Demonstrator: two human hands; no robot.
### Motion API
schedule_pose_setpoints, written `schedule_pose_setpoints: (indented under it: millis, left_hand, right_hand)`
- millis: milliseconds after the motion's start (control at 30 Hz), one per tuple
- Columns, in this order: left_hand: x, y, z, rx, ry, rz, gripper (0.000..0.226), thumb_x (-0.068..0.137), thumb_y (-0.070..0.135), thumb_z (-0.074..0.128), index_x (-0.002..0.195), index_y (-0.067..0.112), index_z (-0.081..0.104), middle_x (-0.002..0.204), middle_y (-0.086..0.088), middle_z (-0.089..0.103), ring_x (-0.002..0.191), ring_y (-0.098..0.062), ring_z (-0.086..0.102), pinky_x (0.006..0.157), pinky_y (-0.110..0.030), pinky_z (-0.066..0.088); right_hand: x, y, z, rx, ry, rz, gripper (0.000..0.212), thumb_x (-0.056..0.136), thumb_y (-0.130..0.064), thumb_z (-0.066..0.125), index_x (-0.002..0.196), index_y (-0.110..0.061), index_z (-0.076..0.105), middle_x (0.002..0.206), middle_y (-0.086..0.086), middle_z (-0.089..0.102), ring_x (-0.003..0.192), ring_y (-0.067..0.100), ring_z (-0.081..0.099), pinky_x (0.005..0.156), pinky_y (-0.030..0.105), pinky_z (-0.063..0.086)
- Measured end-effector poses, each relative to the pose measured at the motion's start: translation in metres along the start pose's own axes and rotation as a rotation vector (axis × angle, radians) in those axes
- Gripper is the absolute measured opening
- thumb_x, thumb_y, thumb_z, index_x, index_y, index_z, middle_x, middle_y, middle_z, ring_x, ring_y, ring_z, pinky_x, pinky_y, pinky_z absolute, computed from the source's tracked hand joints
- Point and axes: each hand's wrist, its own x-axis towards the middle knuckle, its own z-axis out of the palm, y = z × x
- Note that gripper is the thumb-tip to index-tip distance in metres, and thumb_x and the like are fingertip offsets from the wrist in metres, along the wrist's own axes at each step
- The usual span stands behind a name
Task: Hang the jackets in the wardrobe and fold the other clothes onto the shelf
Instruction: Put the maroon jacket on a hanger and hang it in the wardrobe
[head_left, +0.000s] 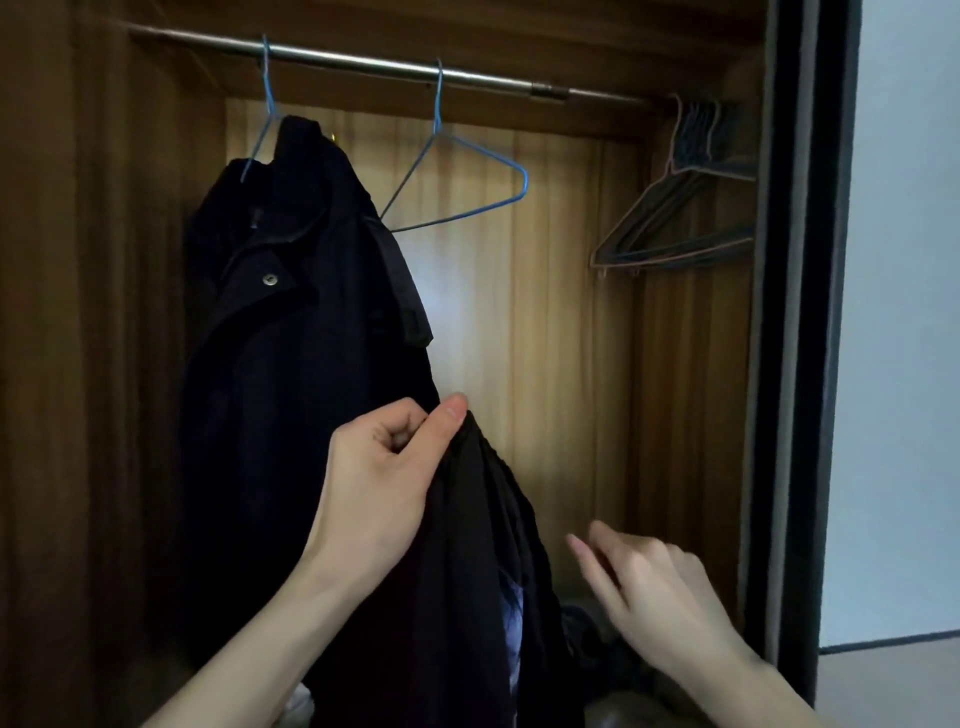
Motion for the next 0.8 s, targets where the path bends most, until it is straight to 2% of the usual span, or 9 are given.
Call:
schedule_pose_setpoints:
  millis: [100, 200, 267, 367, 433, 500, 600, 667, 800]
  left_hand:
    - [0.005, -0.003, 0.002, 0.021, -0.015, -0.005, 0.065, 0.095, 0.041, 0.070, 0.066, -0.004, 0.034, 0.058, -0.006, 0.030, 0.054, -0.016, 0.030, 0.049, -0.022, 0.031]
    - [0.011, -0.003, 0.003, 0.022, -0.024, -0.020, 0.064, 0.094, 0.041, 0.071, 0.065, -0.003, 0.034, 0.056, -0.005, 0.030, 0.051, -0.012, 0.031, 0.047, -0.021, 0.031]
    - [0.016, -0.001, 0.006, 0.015, -0.024, -0.023, 0.063, 0.094, 0.040, 0.071, 0.063, 0.000, 0.034, 0.055, -0.002, 0.030, 0.049, -0.010, 0.031, 0.047, -0.020, 0.031]
    - [0.024, 0.001, 0.009, 0.019, -0.039, -0.011, 0.063, 0.094, 0.040, 0.072, 0.064, -0.002, 0.036, 0.055, -0.003, 0.032, 0.051, -0.011, 0.032, 0.047, -0.020, 0.031]
    - [0.027, 0.002, 0.011, 0.034, -0.052, 0.000, 0.065, 0.093, 0.043, 0.072, 0.066, -0.005, 0.037, 0.057, -0.006, 0.032, 0.053, -0.015, 0.031, 0.048, -0.023, 0.031]
    - [0.029, 0.002, 0.015, 0.055, -0.065, 0.005, 0.066, 0.091, 0.047, 0.072, 0.066, -0.005, 0.039, 0.056, -0.004, 0.032, 0.053, -0.015, 0.031, 0.048, -0.025, 0.030]
    - [0.030, 0.004, 0.018, 0.079, -0.073, -0.009, 0.063, 0.090, 0.049, 0.072, 0.060, 0.005, 0.039, 0.052, 0.001, 0.034, 0.049, -0.013, 0.033, 0.048, -0.023, 0.031]
    - [0.030, 0.005, 0.019, 0.117, -0.080, -0.007, 0.064, 0.089, 0.053, 0.072, 0.061, 0.006, 0.038, 0.054, 0.000, 0.033, 0.051, -0.014, 0.033, 0.050, -0.025, 0.032]
    - [0.031, 0.009, 0.016, 0.165, -0.065, 0.006, 0.066, 0.087, 0.055, 0.072, 0.065, 0.005, 0.036, 0.056, 0.000, 0.032, 0.054, -0.015, 0.031, 0.052, -0.029, 0.031]
  right_hand:
    - [0.001, 0.010, 0.001, -0.020, 0.011, 0.045, 0.069, 0.100, -0.069, 0.001, 0.108, -0.031, 0.058, 0.090, -0.010, 0.067, 0.085, 0.015, 0.072, 0.070, 0.034, 0.060]
    - [0.026, 0.009, -0.016, 0.091, 0.274, 0.131, 0.050, 0.107, -0.058, 0.017, 0.104, -0.030, 0.058, 0.085, -0.007, 0.065, 0.076, 0.015, 0.069, 0.061, 0.041, 0.060]
    - [0.061, -0.004, -0.044, 0.220, 0.465, 0.103, 0.039, 0.109, -0.053, 0.025, 0.104, -0.028, 0.054, 0.083, -0.009, 0.059, 0.075, 0.013, 0.063, 0.058, 0.042, 0.056]
    - [0.133, -0.032, -0.089, 0.387, 0.625, -0.028, 0.025, 0.108, -0.044, 0.042, 0.115, -0.024, 0.055, 0.101, -0.009, 0.056, 0.093, 0.013, 0.056, 0.075, 0.041, 0.053]
    - [0.187, -0.050, -0.118, 0.307, 0.758, -0.114, 0.032, 0.107, -0.042, 0.048, 0.126, -0.017, 0.055, 0.116, 0.000, 0.055, 0.106, 0.021, 0.053, 0.086, 0.043, 0.050]
    - [0.237, -0.064, -0.144, 0.131, 0.823, -0.154, 0.043, 0.104, -0.047, 0.049, 0.133, -0.015, 0.054, 0.125, 0.008, 0.054, 0.111, 0.030, 0.052, 0.087, 0.044, 0.047]
    - [0.297, -0.088, -0.175, -0.172, 0.680, -0.109, 0.049, 0.104, -0.048, 0.048, 0.138, -0.012, 0.051, 0.134, 0.012, 0.057, 0.121, 0.035, 0.054, 0.093, 0.047, 0.044]
    - [0.324, -0.099, -0.188, -0.290, 0.519, -0.049, 0.045, 0.104, -0.039, 0.053, 0.138, -0.010, 0.052, 0.139, 0.015, 0.058, 0.128, 0.038, 0.055, 0.101, 0.046, 0.042]
    - [0.350, -0.108, -0.192, -0.242, 0.241, 0.065, 0.034, 0.103, -0.013, 0.051, 0.136, -0.010, 0.056, 0.139, 0.013, 0.060, 0.128, 0.036, 0.059, 0.096, 0.040, 0.046]
